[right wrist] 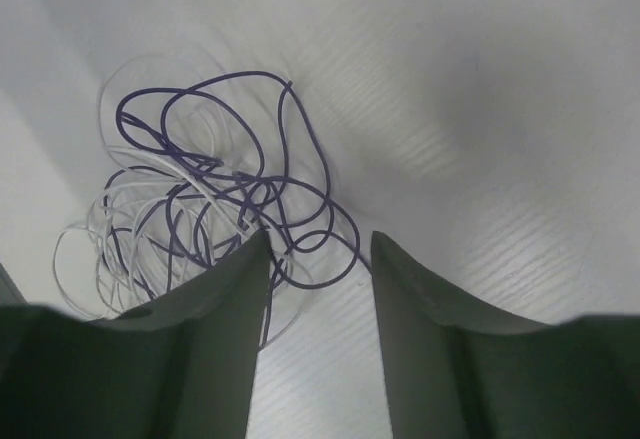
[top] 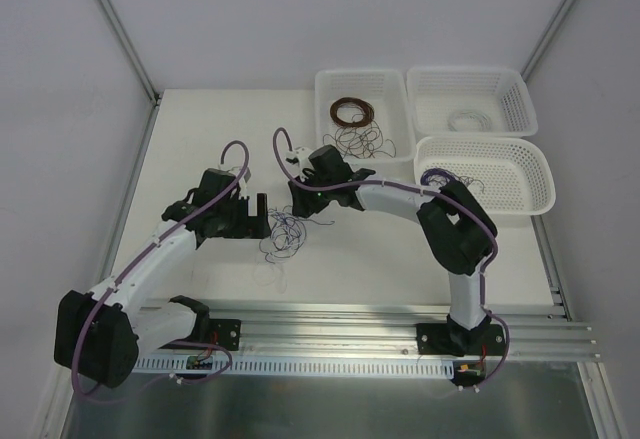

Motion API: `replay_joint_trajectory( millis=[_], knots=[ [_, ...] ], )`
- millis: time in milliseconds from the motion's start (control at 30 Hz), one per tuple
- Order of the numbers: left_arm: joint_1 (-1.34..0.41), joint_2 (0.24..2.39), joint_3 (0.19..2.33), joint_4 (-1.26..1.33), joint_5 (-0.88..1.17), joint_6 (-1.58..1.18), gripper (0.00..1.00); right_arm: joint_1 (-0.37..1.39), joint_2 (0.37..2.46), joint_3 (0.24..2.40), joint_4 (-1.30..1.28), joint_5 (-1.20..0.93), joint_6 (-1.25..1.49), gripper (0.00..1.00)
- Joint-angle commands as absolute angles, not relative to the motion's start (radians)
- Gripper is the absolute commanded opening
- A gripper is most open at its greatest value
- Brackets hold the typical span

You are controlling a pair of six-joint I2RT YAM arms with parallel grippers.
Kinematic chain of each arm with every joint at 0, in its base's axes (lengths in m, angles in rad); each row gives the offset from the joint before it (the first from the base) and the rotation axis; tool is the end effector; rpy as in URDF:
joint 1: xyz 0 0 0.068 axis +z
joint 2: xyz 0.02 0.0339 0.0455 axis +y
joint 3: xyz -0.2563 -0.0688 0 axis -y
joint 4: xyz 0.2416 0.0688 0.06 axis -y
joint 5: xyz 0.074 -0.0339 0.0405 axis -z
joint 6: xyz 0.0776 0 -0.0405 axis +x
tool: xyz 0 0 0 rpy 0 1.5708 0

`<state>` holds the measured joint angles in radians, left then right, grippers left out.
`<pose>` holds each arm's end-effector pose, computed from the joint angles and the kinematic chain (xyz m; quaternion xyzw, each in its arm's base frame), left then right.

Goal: Untangle the cables

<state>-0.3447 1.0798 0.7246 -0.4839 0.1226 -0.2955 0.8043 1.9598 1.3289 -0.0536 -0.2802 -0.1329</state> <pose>0.2297 -0.0925 0.1994 0.0448 0.9312 -0.1667 0.3209 0.3055 0.3483 0.1626 -0.4574 0.7711 0.2590 0.3593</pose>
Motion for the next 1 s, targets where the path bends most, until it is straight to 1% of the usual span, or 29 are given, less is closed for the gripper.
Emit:
replay_joint_trajectory(
  millis=[0,33,100,133,233,300,333,467,667,767,833,867,967],
  knots=[
    [-0.334,1.091,0.750,-0.469,0.141,-0.296,0.99,0.811,1.962,1.385,0.032,-0.316,-0.146,0.42],
    [-0.334,1.091,0.750,-0.471,0.143,-0.296,0.99,0.811,1.959,1.381,0.034,-0.316,-0.147,0.29],
    [-0.334,1.089,0.750,-0.471,0.143,-0.301,0.99,0.813,1.935,1.365,0.034,-0.316,-0.153,0.19],
    [-0.334,1.089,0.749,-0.471,0.143,-0.305,0.99,0.815,1.898,1.339,0.032,-0.313,-0.156,0.10],
    [-0.334,1.080,0.749,-0.471,0.135,-0.321,0.99,0.819,1.789,1.299,0.005,-0.296,-0.160,0.01],
    [-0.333,1.069,0.750,-0.466,0.146,-0.360,0.99,0.827,1.726,1.279,-0.050,-0.273,-0.157,0.01],
    [-0.334,1.066,0.752,-0.468,0.150,-0.392,0.99,0.830,1.660,1.275,-0.070,-0.256,-0.146,0.01],
    [-0.360,1.025,0.733,-0.436,0.150,-0.495,0.99,0.864,1.541,1.293,-0.198,-0.183,-0.132,0.01],
    [-0.506,0.962,0.690,-0.295,0.045,-0.644,0.99,0.914,1.473,1.298,-0.268,-0.140,-0.123,0.01],
    [-0.558,0.971,0.667,-0.204,0.025,-0.713,0.99,0.936,1.447,1.287,-0.279,-0.100,-0.114,0.01],
    [-0.587,0.982,0.644,-0.146,0.014,-0.754,0.97,0.943,1.422,1.278,-0.278,-0.084,-0.098,0.01],
    [-0.627,0.998,0.637,-0.118,0.005,-0.764,0.96,0.949,1.416,1.276,-0.278,-0.081,-0.094,0.01],
    [-0.705,1.046,0.624,-0.023,-0.076,-0.787,0.94,0.963,1.401,1.281,-0.294,-0.043,-0.080,0.01]
  ],
)
